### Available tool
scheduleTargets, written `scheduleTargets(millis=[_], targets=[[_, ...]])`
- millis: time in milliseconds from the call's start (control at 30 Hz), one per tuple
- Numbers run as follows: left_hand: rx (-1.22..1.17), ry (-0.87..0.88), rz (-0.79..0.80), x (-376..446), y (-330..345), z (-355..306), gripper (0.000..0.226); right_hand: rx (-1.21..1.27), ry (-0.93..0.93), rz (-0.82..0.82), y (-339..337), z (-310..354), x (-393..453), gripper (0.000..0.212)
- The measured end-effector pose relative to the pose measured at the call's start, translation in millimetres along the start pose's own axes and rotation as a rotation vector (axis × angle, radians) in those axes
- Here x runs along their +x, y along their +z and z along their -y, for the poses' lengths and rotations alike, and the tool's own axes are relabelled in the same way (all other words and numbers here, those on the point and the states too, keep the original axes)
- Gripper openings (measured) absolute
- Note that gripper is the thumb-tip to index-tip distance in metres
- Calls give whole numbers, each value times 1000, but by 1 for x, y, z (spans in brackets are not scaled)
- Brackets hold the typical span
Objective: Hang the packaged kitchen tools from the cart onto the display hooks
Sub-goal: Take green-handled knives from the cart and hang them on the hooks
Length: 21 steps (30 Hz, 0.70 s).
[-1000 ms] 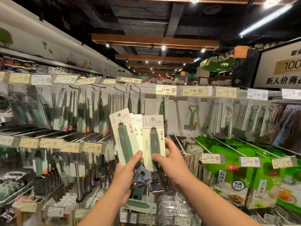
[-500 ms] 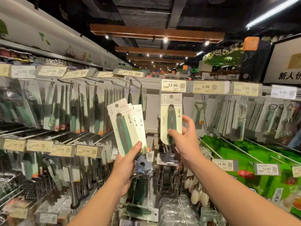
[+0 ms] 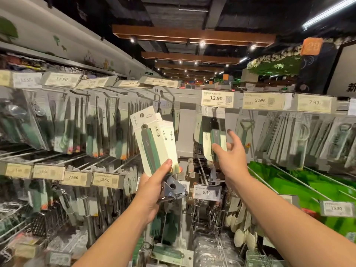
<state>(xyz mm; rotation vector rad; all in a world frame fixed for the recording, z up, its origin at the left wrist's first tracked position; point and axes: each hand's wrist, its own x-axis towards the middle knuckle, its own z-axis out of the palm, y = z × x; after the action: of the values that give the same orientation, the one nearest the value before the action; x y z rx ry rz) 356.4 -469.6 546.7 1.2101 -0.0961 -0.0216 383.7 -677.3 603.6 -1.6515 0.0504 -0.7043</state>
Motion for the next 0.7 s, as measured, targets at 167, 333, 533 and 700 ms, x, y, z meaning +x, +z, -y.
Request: scheduleTargets(millis=[167,333,533,700], targets=[[12,36,30,7,11,-8,67,-58,-6,-36,3,-1,30,24],[7,17,-18,27,17,-1,114,49,209,46,8,-10,58,27],[45,38,-45,48,31,2,134,129,323,123,12,-26,100,37],[63,55,-58,59,43,3,144,102,339,168,16,-35,123,35]])
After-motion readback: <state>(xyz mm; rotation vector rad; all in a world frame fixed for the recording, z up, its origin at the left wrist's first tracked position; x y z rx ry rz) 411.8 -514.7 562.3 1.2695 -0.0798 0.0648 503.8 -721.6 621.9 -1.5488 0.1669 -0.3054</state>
